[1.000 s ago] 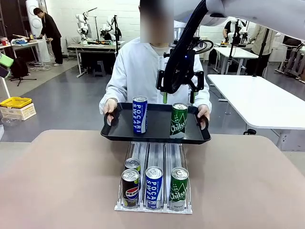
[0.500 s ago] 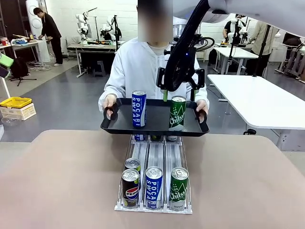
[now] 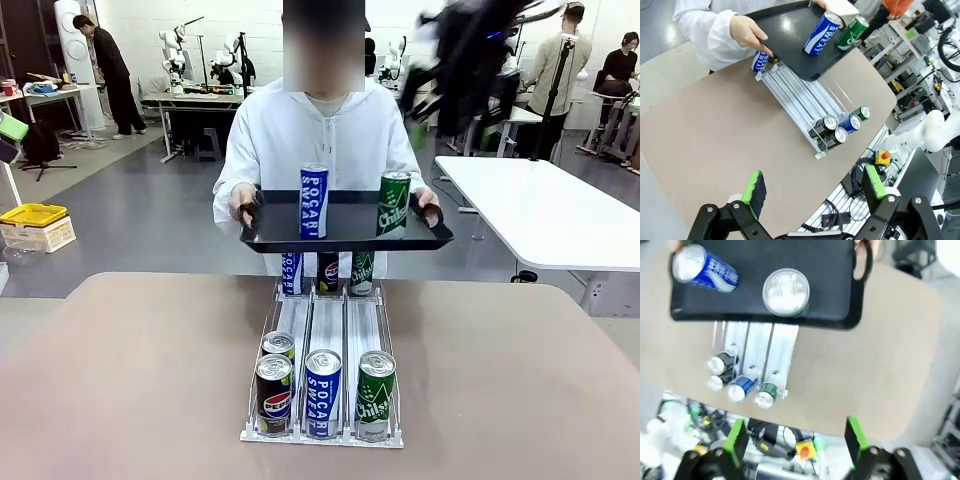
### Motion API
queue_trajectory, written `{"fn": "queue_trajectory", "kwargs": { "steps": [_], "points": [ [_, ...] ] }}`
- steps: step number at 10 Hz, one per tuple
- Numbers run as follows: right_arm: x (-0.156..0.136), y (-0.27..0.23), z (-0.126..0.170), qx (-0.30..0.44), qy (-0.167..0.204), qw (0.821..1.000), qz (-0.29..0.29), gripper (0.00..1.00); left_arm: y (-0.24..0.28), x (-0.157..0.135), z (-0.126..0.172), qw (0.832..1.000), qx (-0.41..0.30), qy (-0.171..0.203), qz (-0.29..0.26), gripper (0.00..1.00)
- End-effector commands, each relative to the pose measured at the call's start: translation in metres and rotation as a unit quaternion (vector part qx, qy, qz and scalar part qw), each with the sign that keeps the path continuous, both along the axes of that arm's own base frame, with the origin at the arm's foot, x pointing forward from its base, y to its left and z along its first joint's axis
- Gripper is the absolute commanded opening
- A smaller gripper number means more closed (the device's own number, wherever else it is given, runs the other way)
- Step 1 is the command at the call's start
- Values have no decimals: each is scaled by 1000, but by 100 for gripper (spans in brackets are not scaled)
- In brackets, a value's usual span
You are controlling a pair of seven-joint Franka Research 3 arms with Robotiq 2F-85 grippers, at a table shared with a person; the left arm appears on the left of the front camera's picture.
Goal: Retrieve and hand over the desired beverage to the person.
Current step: Place the picked can on the Handle tray extended by the person.
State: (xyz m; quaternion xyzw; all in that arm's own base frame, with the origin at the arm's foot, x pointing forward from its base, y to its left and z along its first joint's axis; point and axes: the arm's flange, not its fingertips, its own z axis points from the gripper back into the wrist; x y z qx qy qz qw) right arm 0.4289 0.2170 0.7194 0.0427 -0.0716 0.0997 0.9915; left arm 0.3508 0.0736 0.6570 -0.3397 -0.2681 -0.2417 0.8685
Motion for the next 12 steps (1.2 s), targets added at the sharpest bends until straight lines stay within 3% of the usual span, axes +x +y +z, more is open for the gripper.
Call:
{"fn": "queue_trajectory", "kwargs": {
  "steps": [1,3,5,7,8,11,12],
  "points": [
    [-62,-82,-21,52,-67,995,58,100,0,1,1,1000,-8,-10,-4,100],
    [-83,-142,-17,103,-142,980,92,100,0,1,1,1000,-8,-10,-4,100],
    [-79,-177,-24,140,-138,975,100,100,0,1,1,1000,-8,-10,-4,100],
    [-68,-177,-35,130,-124,980,88,100,0,1,1,1000,-8,-10,-4,100],
    [-86,-193,-19,124,-142,978,85,100,0,1,1,1000,-8,-10,-4,100],
    [-79,-192,-27,126,-133,979,85,100,0,1,1,1000,-8,-10,-4,100],
    [-83,-204,-27,179,-128,964,151,100,0,1,1,1000,-8,-10,-4,100]
  ]
}}
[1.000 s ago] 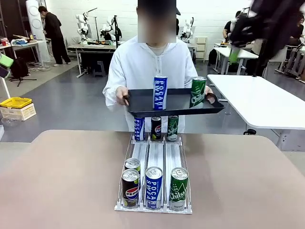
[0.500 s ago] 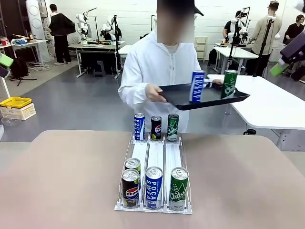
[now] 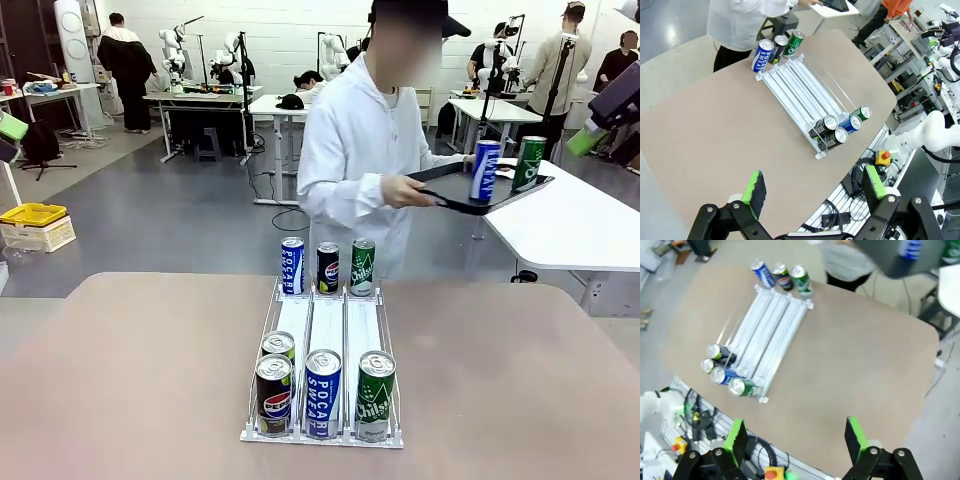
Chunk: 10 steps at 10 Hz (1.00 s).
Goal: Retrieve and hand over the desired beverage to the person.
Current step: Place the picked can on the Handle tray extended by the person.
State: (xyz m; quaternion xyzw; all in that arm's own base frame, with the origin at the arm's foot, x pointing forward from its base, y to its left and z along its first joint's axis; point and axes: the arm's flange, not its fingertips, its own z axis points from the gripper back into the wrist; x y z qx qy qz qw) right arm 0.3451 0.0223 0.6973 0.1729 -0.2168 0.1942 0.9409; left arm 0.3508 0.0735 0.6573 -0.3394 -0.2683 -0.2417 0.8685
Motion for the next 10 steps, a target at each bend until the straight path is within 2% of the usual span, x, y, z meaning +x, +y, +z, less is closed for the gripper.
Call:
{"fn": "queue_trajectory", "kwargs": {
  "steps": [1,2,3,5,7,8,10],
  "points": [
    [-9,-25,-7,57,-13,992,111,100,0,1,0,1000,-9,-10,-4,100],
    [-16,-43,-14,92,-45,984,148,100,0,1,0,1000,-9,-10,-4,100],
    [-22,-57,-25,125,-72,978,154,100,0,1,0,1000,-9,-10,-4,100],
    [-25,-71,-51,140,-98,978,115,100,0,1,0,1000,-9,-10,-4,100],
    [-31,-85,-68,164,-93,978,93,100,0,1,0,1000,-9,-10,-4,100],
    [-33,-88,-68,171,-96,977,84,100,0,1,0,1000,-9,-10,-4,100],
    [-28,-88,-58,150,-83,980,104,100,0,1,0,1000,-9,-10,-4,100]
  ]
}}
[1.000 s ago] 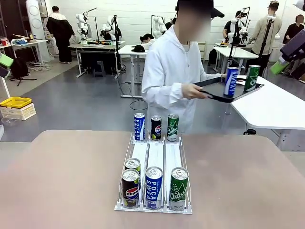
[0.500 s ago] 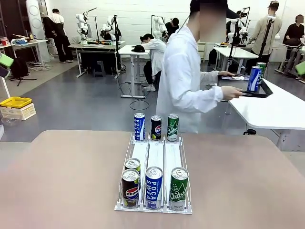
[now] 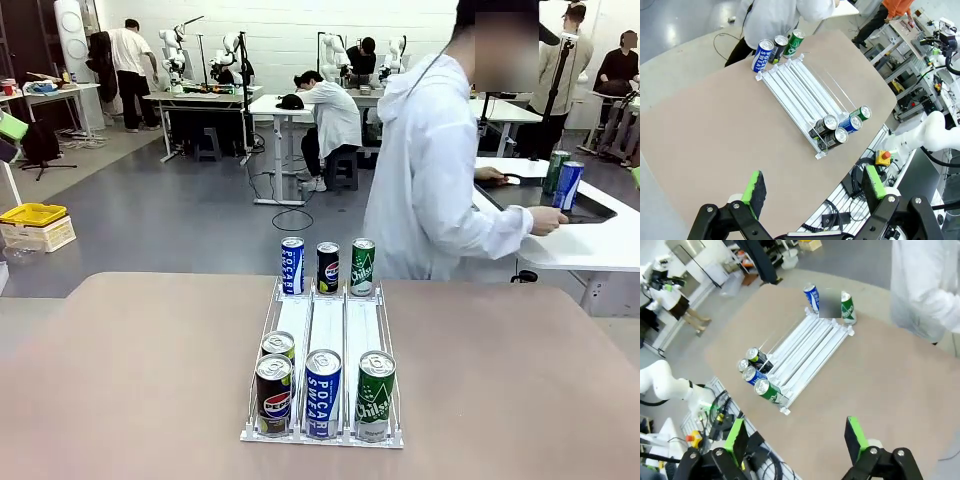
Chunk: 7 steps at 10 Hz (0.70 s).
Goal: Retrieve and hand over the desired beverage to the person.
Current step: Place the picked can on the Handle tray extended by the person.
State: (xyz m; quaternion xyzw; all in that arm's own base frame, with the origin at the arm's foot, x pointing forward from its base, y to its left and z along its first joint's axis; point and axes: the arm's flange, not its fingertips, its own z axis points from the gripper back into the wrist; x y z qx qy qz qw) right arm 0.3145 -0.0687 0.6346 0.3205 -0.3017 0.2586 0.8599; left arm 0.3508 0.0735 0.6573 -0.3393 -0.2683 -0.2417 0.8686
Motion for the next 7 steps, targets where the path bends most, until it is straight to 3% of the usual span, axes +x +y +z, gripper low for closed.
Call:
{"fn": "queue_trajectory", "kwargs": {
  "steps": [1,7],
  "points": [
    [3,3,5,-6,-5,1000,9,100,0,1,0,1000,-9,-10,-4,100],
    [3,3,5,-6,-5,1000,9,100,0,1,0,1000,-9,-10,-4,100]
  ]
}}
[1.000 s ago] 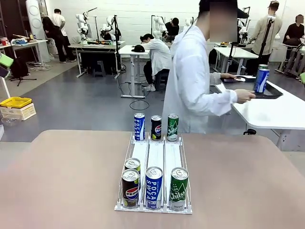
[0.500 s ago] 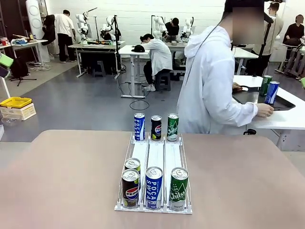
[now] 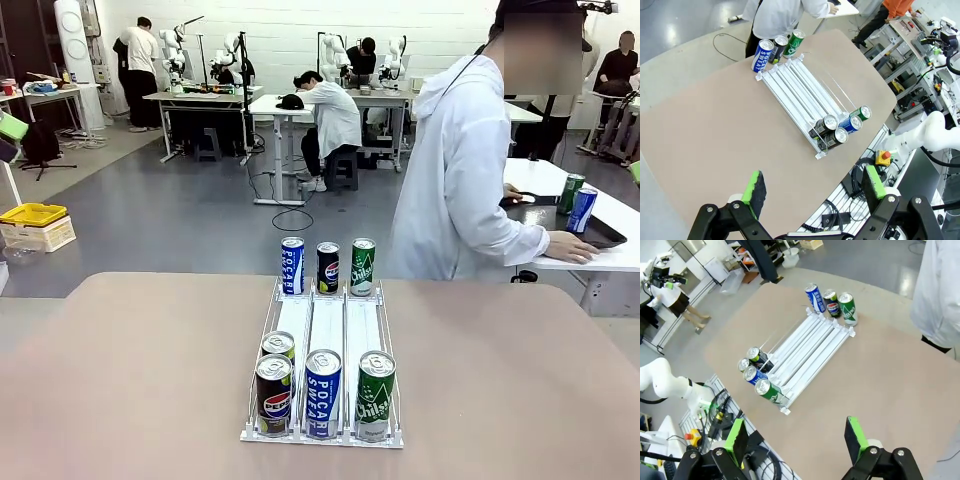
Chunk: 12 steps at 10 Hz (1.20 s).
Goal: Retrieve and hand over the desired beverage to the person.
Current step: Place the picked can on the Handle tray extended by the person.
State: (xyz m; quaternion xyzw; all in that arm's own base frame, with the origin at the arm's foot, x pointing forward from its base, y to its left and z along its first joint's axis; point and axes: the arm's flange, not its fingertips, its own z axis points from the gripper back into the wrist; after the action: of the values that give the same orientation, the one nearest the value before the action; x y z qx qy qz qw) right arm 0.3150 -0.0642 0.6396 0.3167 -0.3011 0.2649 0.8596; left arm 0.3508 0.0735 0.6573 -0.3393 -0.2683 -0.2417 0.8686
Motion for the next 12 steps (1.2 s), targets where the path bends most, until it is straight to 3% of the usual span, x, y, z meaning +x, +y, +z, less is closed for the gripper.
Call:
{"fn": "queue_trajectory", "kwargs": {
  "steps": [1,12],
  "points": [
    [2,-1,-1,-1,-2,1000,5,100,0,1,0,1000,-9,-10,-4,100],
    [2,-1,-1,-1,-2,1000,5,100,0,1,0,1000,-9,-10,-4,100]
  ]
}}
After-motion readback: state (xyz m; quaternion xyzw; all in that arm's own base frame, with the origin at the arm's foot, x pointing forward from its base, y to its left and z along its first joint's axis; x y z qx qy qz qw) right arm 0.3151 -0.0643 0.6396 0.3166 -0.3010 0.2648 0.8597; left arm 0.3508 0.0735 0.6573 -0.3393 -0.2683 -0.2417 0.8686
